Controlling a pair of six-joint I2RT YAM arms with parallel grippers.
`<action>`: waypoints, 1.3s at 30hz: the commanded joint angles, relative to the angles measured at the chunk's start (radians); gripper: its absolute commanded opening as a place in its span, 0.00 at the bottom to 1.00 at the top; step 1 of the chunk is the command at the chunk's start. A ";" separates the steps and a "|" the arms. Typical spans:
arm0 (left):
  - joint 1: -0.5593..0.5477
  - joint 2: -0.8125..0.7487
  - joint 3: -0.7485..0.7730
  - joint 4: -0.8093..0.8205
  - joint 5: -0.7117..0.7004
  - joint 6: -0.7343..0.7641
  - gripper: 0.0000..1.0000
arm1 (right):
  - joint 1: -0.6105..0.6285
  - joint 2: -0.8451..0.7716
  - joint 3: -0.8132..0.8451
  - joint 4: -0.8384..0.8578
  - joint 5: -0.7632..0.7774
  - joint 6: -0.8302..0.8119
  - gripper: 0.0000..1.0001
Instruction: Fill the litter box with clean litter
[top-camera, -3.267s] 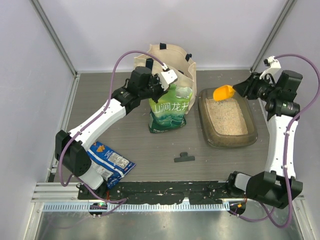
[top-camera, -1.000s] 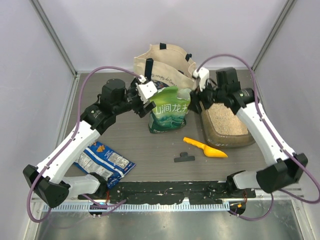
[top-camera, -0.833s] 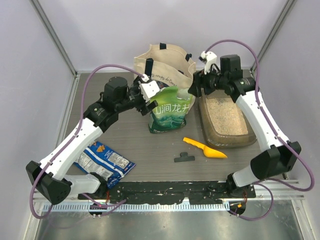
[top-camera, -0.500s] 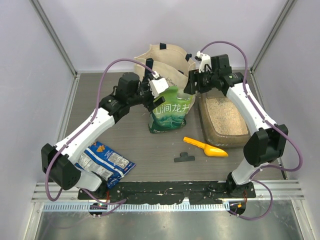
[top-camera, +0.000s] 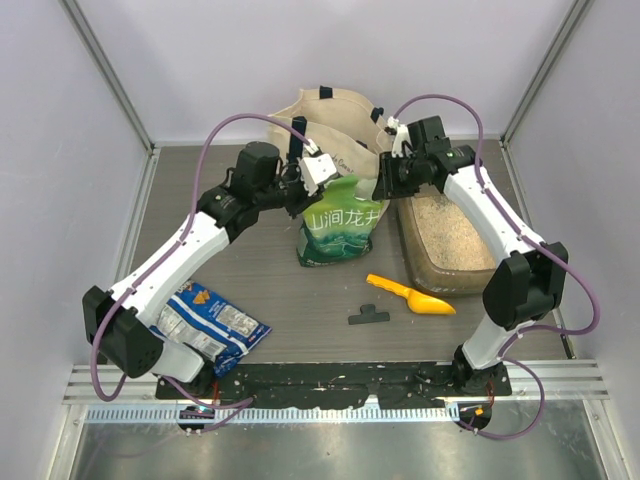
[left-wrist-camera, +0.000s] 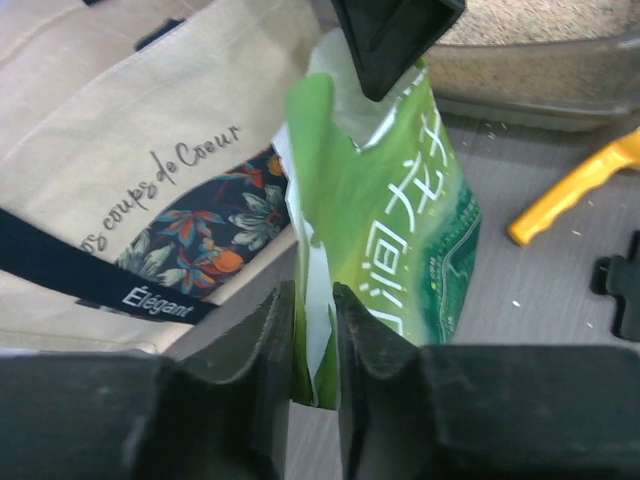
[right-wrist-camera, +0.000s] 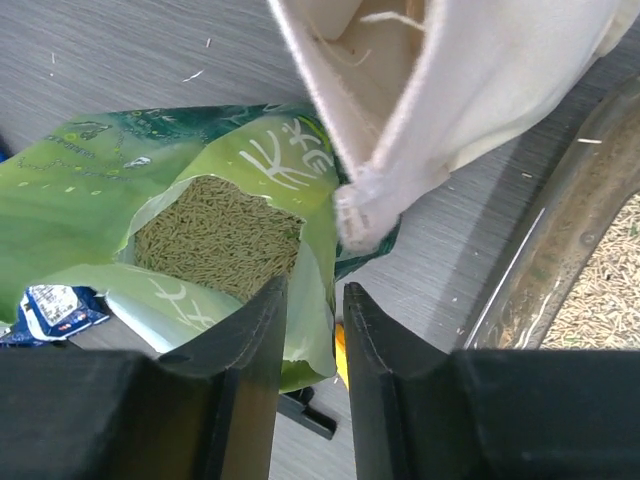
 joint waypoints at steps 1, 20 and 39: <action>0.005 -0.009 0.047 -0.078 0.085 -0.039 0.14 | 0.038 -0.022 0.044 -0.028 -0.006 0.046 0.31; 0.014 -0.128 0.002 -0.052 -0.007 0.021 0.00 | 0.041 -0.052 0.075 -0.064 -0.147 0.042 0.36; 0.040 -0.012 0.238 -0.034 0.037 -0.278 0.63 | -0.292 -0.261 -0.298 -0.042 -0.793 -0.819 0.77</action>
